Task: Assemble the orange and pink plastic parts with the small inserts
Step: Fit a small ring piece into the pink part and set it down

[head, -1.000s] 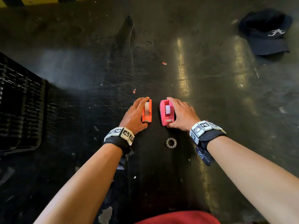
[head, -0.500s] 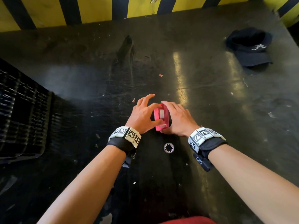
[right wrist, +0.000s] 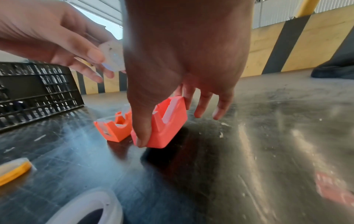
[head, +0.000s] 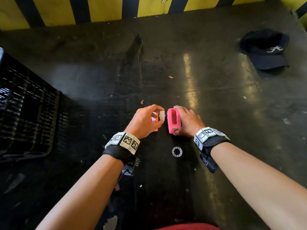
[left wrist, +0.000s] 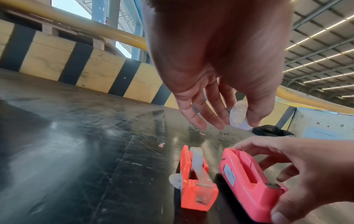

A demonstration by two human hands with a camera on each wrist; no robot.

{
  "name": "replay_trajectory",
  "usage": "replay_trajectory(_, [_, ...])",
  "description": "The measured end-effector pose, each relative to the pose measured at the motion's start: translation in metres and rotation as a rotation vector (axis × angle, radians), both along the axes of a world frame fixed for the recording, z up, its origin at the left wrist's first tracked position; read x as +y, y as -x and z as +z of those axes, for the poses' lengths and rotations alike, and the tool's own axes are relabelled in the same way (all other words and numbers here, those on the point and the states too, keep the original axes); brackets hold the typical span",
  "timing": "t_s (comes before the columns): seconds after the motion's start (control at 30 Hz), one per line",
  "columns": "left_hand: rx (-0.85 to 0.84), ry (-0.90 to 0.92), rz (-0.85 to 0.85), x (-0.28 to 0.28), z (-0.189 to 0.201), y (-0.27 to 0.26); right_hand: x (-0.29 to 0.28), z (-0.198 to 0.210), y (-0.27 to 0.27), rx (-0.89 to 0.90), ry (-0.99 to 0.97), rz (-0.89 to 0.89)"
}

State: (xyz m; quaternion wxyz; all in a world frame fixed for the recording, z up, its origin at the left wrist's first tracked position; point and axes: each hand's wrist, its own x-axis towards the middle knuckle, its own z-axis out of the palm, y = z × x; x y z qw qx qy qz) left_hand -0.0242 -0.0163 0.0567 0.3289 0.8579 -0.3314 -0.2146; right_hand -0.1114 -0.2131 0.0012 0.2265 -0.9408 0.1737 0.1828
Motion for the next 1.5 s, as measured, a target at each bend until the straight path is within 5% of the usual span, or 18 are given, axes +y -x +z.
replay_trajectory(0.17, [0.043, -0.027, 0.016, 0.01, -0.008, 0.0, 0.005, -0.009, -0.002, -0.003, -0.051, -0.066])
replay_trajectory(0.37, [0.052, -0.036, 0.019, 0.013, -0.012, 0.003, 0.021, 0.018, 0.0, -0.459, -0.356, -0.142])
replay_trajectory(0.97, [-0.015, -0.045, 0.008, 0.024, -0.007, 0.035, 0.029, 0.037, 0.033, -0.328, -0.437, -0.112])
replay_trajectory(1.3, [-0.065, -0.64, -0.121, 0.029, -0.054, 0.073, 0.006, 0.025, 0.069, -0.126, -0.342, -0.246])
replay_trajectory(1.5, [-0.211, -0.472, -0.347, -0.001, -0.053, 0.085, -0.003, 0.02, 0.08, -0.086, -0.306, -0.289])
